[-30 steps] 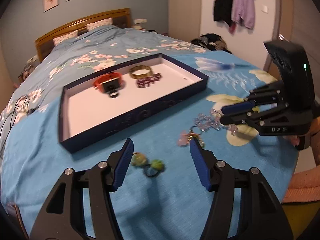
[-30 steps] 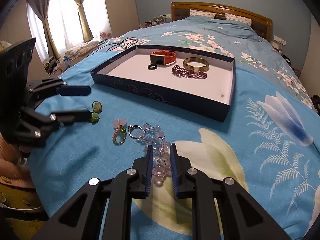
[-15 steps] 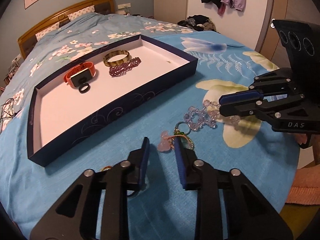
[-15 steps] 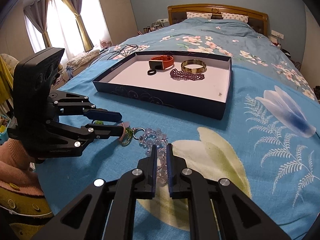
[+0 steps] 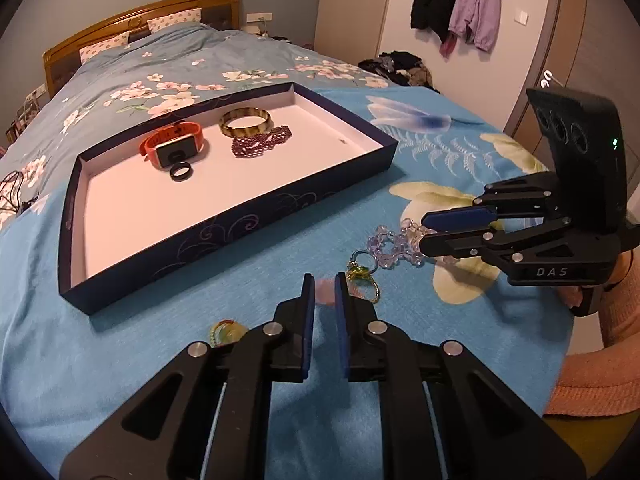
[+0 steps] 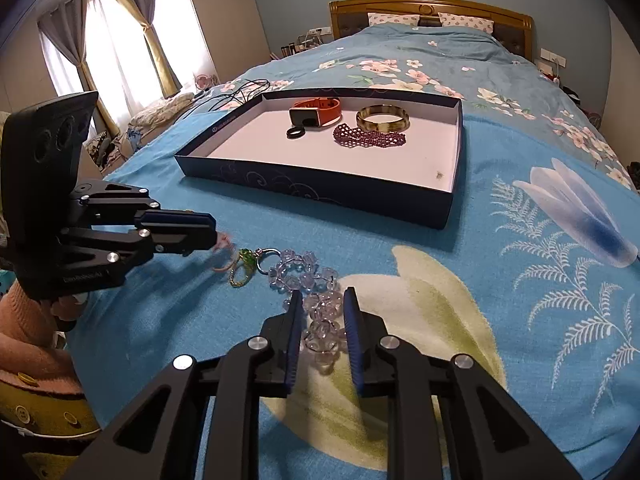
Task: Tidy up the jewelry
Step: 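Grasp the clear crystal bead bracelet with the right tool and carry it over the tray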
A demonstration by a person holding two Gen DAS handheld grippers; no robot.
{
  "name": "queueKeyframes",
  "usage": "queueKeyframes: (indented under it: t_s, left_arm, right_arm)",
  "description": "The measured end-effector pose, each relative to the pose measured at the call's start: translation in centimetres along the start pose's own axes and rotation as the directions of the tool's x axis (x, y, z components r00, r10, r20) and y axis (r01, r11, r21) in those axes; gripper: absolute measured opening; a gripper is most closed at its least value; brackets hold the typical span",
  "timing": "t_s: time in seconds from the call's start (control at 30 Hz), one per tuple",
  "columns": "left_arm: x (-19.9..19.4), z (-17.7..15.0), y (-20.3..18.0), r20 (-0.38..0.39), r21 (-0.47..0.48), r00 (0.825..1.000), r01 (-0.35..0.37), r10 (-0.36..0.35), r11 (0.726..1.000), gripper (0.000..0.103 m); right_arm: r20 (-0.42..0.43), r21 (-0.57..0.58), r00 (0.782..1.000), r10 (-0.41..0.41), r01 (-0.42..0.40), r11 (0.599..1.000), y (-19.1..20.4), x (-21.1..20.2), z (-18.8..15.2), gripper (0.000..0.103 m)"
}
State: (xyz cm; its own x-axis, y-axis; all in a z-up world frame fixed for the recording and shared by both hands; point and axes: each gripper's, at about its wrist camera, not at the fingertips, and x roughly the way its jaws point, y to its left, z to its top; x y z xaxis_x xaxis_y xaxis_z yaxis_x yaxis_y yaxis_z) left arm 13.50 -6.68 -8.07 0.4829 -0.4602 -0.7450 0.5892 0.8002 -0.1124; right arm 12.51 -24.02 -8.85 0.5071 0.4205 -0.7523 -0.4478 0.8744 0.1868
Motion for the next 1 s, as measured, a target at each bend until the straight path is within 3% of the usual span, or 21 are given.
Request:
queueKeyframes:
  t_s: [0.03,0.1,0.43,1.0]
  left_arm:
    - [-0.2,-0.1,0.1,0.003,-0.007,1.000,-0.001,0.001,1.000,0.010]
    - [-0.5,-0.3,0.3,0.009,-0.018,1.000,0.000,0.000,1.000,0.010]
    - [-1.5,-1.2,1.0,0.021,-0.064,0.999,0.028,-0.026,0.998,0.010]
    - [-4.0,-0.1,1.8,0.103,-0.097,0.995,0.013,-0.003,0.995,0.010]
  right_arm:
    - [0.003,-0.002,1.000,-0.005,0.005,1.000,0.1,0.0,0.0,0.010]
    - [0.017,0.002,1.000,-0.004,0.004,1.000,0.1,-0.2,0.1,0.007]
    - [0.076,0.017,0.997,0.018,-0.020,1.000,0.2,-2.0,0.6,0.008]
    - [0.184,0.011,0.982,0.034,-0.037,0.999,0.6,-4.9,2.8,0.007]
